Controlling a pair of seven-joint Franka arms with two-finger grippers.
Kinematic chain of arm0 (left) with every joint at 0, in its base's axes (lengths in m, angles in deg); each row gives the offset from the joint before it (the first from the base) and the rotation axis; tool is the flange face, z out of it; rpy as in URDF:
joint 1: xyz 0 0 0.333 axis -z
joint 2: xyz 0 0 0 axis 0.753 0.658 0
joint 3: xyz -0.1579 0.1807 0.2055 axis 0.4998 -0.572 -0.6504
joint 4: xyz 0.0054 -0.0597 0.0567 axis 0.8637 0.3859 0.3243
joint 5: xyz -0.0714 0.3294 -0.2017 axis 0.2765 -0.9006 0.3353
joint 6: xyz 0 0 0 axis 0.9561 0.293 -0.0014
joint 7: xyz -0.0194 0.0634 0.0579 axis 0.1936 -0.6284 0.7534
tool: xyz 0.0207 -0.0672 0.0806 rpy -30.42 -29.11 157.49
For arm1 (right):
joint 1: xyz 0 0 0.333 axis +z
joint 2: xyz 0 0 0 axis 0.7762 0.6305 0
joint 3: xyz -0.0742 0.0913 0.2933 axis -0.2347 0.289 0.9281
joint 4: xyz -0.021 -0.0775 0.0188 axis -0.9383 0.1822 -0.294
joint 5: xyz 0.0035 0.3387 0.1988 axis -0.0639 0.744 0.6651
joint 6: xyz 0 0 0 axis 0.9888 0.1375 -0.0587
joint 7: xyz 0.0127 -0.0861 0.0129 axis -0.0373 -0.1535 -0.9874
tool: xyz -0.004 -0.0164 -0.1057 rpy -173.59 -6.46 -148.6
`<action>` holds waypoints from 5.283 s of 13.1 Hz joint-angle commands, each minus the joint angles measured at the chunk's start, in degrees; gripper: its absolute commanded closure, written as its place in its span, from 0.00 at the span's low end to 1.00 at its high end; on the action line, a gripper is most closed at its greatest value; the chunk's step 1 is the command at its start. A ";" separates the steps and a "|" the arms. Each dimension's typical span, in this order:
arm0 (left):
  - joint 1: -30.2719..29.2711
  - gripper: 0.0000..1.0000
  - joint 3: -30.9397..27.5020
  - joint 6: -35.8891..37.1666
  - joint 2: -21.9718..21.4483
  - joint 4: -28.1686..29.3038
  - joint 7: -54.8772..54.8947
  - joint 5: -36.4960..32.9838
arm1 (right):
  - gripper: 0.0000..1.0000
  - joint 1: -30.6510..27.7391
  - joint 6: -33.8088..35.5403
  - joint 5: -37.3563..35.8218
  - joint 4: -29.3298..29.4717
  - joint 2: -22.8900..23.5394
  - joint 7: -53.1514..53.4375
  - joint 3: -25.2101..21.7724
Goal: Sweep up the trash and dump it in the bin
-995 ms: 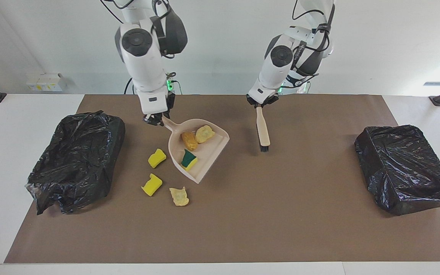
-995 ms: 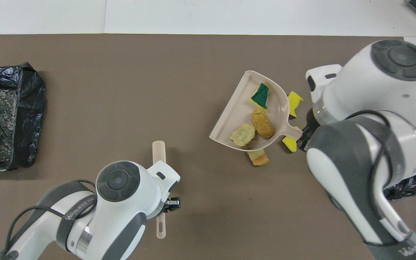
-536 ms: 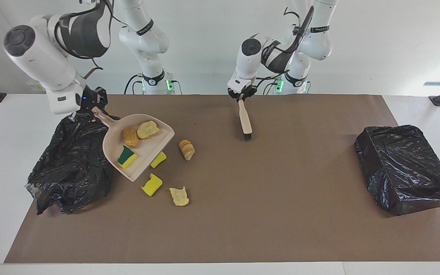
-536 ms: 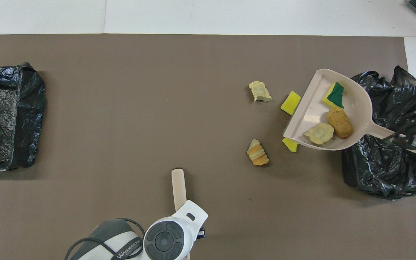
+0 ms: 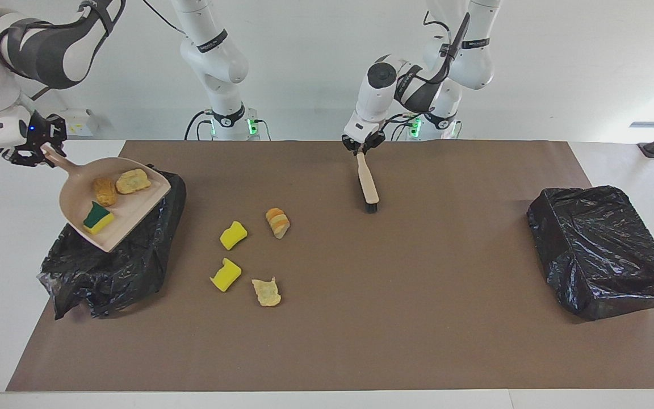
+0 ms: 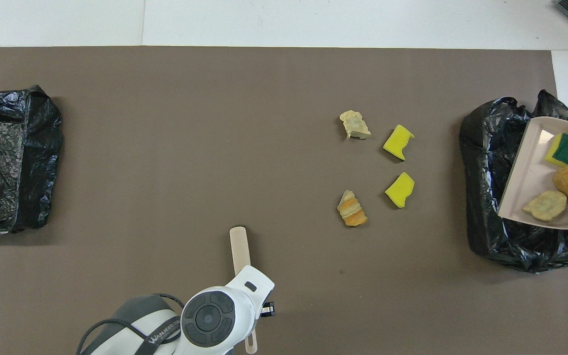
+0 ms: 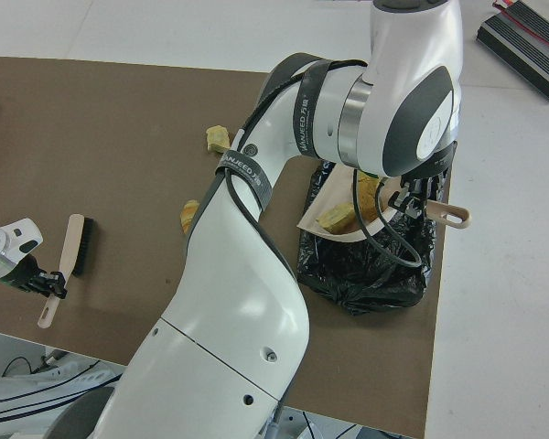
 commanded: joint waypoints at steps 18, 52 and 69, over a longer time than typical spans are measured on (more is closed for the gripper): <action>-42.18 0.00 -0.36 29.20 8.37 -38.38 45.74 -10.52 | 1.00 19.41 -3.61 -40.22 -9.01 -3.37 0.06 0.67; -47.64 0.00 -0.36 35.45 6.60 -47.88 50.25 -13.27 | 1.00 46.75 -3.64 19.04 7.24 9.88 111.55 1.38; -47.38 0.00 -0.36 34.84 6.25 -47.09 50.25 -13.27 | 1.00 60.47 -27.07 18.90 17.19 31.70 123.11 0.67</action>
